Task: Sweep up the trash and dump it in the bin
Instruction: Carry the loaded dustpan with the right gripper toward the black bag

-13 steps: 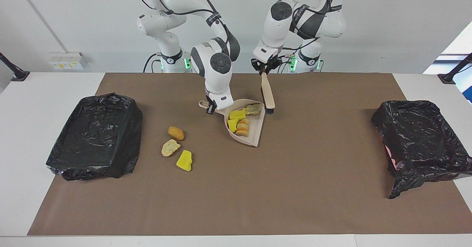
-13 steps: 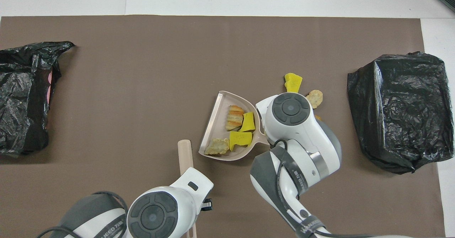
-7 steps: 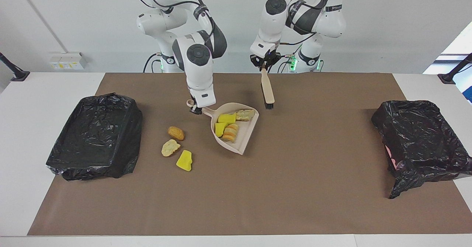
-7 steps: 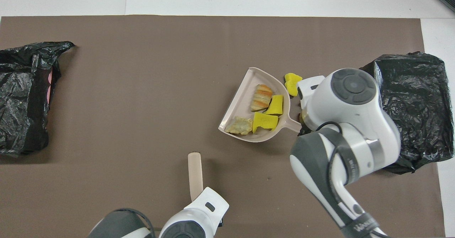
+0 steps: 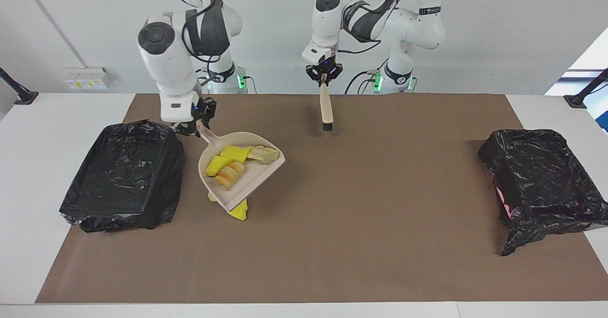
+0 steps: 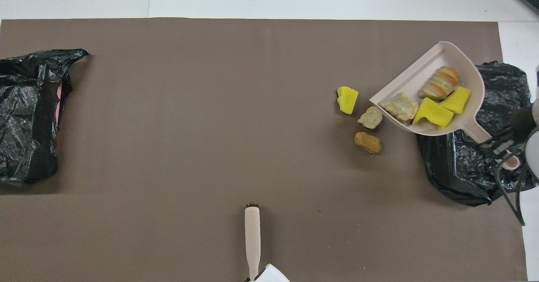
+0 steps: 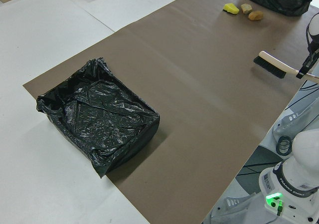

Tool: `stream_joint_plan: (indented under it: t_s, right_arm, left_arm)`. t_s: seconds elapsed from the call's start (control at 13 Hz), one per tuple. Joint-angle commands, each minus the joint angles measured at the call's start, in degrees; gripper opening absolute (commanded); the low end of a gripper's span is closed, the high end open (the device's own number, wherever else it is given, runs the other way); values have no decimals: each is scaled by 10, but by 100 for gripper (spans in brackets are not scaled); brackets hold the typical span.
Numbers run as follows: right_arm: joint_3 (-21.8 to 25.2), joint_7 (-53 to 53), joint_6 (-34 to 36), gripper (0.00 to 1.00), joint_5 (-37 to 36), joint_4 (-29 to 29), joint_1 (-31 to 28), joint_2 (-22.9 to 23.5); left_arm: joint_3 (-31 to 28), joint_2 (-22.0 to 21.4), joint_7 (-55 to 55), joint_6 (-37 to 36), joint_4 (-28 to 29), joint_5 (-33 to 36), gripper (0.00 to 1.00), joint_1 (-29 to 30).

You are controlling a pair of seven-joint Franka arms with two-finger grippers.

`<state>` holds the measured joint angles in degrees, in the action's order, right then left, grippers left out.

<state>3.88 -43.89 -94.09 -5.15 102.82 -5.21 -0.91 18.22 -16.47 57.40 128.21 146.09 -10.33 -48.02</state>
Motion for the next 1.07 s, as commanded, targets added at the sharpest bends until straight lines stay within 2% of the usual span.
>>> stream_joint_plan:
  t_s: [0.0, 0.15, 0.38, 0.54, 0.61, 0.69, 0.77, 0.92, 1.0]
  right_arm:
    - [3, -115, -13, 0, -33, -8, -61, 3]
    - [3, -196, -62, 0, -89, -9, -102, 6]
    - [3, -288, -109, 0, -116, -8, -161, 22]
    - [3, -361, -144, 0, -168, -7, -183, 28]
    - [4, -386, -160, 0, -189, -7, -187, 39]
    - [4, -407, -193, 0, -197, -5, -194, 51]
    - [4, -428, -213, 0, -208, -3, -198, 58]
    - [3, -450, -224, 0, -247, 5, -193, 58]
    - [3, -464, -249, 0, -273, 11, -190, 58]
  left_arm:
    - [-8, 24, 9, 34, 7, 2, 0, -13]
    - [-8, 33, 4, 41, 3, -1, 0, -12]
    - [-8, 33, 2, 39, 4, -7, 0, -12]
    - [-9, 35, 1, 37, 2, -7, 0, -10]
    - [-10, 37, -3, 37, 1, -7, 14, -7]
    - [-10, 39, -4, 33, -1, -7, 23, -5]
    - [-10, 41, -7, 35, -3, -7, 38, 2]
    - [-11, 57, -19, 28, -21, -7, 65, 29]
    - [-11, 60, -37, 28, -29, -7, 97, 39]
